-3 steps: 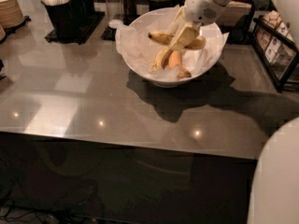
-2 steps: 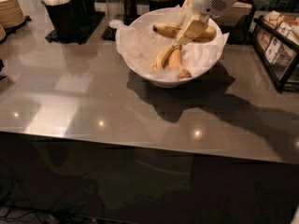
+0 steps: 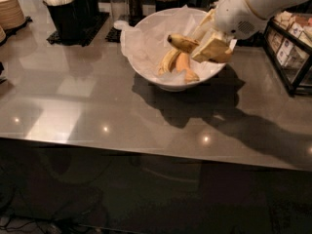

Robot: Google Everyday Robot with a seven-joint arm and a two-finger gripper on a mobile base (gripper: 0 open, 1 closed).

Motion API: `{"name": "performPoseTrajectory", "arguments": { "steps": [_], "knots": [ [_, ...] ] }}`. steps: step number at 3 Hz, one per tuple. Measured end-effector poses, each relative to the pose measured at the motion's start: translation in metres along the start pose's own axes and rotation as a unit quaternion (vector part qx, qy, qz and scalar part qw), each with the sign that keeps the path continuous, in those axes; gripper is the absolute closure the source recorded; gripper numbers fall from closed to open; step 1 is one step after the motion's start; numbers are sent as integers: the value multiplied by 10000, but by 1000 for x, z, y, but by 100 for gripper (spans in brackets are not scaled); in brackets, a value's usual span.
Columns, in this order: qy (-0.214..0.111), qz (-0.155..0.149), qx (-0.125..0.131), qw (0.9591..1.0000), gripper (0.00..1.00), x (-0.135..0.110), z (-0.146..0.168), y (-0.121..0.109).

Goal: Pick banana from white bowl

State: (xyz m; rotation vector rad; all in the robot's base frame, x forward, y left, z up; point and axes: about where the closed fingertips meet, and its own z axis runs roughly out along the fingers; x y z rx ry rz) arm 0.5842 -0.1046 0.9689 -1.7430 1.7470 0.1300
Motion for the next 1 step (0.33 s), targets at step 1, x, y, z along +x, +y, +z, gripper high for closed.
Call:
{"name": "performPoseTrajectory", "arguments": {
  "steps": [1],
  "knots": [
    [-91, 165, 49, 9998, 100, 7, -8, 4]
  ]
}}
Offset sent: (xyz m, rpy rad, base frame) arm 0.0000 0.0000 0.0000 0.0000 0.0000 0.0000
